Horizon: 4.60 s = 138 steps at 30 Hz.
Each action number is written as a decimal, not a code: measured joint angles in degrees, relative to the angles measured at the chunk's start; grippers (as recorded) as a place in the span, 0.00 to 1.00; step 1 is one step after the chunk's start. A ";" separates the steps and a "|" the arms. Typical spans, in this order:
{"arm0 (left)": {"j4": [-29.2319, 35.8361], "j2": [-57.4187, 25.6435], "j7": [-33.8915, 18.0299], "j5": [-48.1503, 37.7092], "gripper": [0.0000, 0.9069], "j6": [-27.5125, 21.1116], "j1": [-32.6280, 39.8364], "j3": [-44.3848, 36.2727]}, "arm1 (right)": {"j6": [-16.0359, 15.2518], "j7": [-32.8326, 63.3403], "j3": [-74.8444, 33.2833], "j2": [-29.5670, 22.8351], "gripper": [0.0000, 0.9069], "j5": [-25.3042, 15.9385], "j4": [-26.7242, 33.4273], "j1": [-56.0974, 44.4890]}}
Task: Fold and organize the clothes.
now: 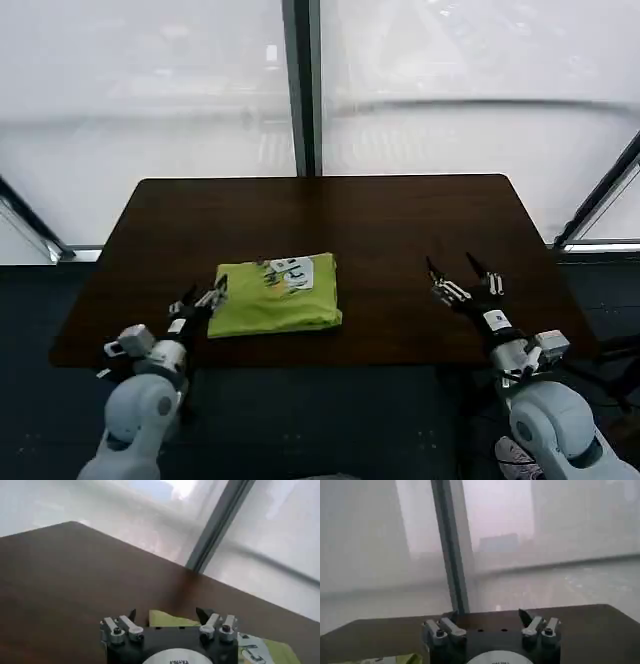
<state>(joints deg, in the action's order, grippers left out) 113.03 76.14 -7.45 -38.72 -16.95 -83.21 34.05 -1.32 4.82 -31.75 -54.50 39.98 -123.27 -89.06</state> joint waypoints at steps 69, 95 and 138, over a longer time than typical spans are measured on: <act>0.70 -16.68 0.99 3.75 0.00 1.79 -4.57 13.75 | -0.50 1.23 4.10 -1.89 0.97 2.76 3.33 8.34; 10.35 -12.91 -16.84 -10.39 0.00 -8.94 5.98 -1.84 | -0.06 0.96 -0.77 -5.38 0.97 -2.13 0.91 2.00; 8.08 0.45 -4.74 14.41 0.97 -0.81 7.36 -12.48 | -26.80 9.55 31.92 -11.50 0.84 8.54 14.65 30.81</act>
<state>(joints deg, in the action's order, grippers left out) 121.11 76.59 -12.20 -24.31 -17.76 -75.85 21.57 -28.12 14.36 0.18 -66.00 48.52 -108.62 -58.25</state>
